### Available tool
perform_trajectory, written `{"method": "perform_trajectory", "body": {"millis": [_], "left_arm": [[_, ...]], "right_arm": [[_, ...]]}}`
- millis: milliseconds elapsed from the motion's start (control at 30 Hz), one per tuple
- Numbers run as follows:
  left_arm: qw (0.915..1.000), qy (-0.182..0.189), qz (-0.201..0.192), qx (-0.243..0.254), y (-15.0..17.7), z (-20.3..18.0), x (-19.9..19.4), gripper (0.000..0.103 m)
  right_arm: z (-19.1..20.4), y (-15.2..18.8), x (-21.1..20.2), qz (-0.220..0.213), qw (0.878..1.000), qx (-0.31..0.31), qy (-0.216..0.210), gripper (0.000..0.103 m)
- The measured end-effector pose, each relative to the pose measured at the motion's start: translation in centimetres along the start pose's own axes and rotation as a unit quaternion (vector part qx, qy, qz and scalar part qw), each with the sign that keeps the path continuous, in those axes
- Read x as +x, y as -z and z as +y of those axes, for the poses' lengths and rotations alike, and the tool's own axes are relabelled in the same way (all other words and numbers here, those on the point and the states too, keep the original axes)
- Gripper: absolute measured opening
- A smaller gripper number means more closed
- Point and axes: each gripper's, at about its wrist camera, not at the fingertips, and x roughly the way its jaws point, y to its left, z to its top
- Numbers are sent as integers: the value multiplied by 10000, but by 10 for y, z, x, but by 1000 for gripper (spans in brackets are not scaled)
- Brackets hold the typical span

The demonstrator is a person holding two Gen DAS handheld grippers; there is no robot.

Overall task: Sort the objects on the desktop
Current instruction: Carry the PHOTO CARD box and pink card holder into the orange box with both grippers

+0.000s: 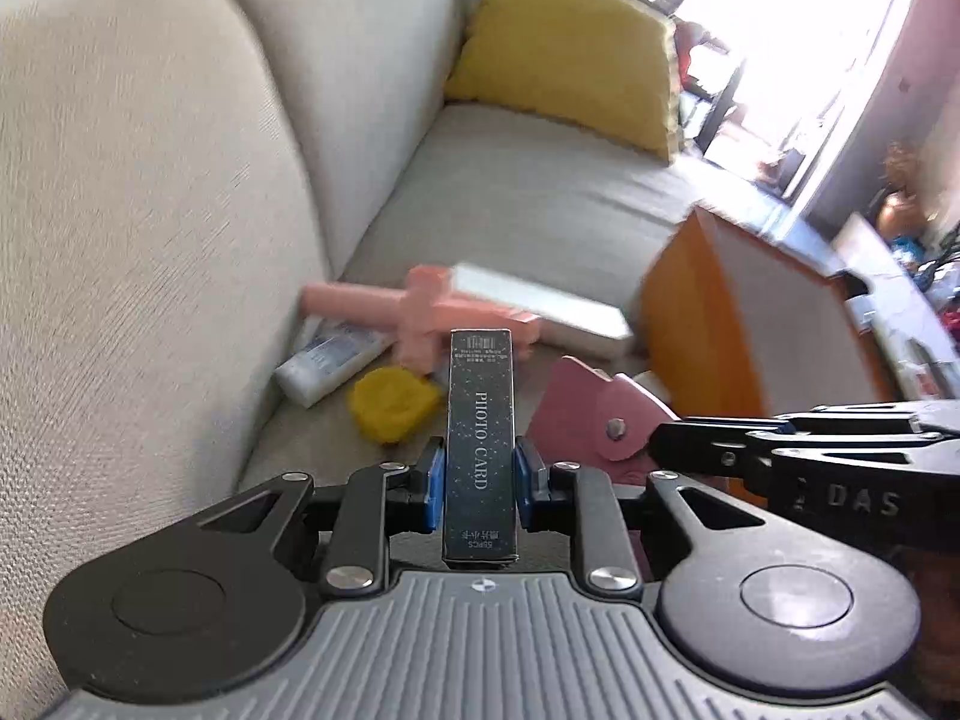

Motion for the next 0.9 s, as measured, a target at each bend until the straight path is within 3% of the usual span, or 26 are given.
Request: {"method": "perform_trajectory", "body": {"millis": [233,500,667,900], "left_arm": [[9984,347,-286,333,-12,-47,-30,26],[9918,996,-394,694,-26,-104,-34,26],[9874,1305,-207,871,-33,-143,-12,26],[9794,1720,391,986,-34,-186,43,26]], "right_arm": [[-26,4,-65,-557,9977,298,-253,14],[-68,10,-127,-1213,9907,609,105,14],[-102,19,-151,-1494,9834,848,582,14],[-155,36,-141,-1252,9770,1300,1133,14]]}}
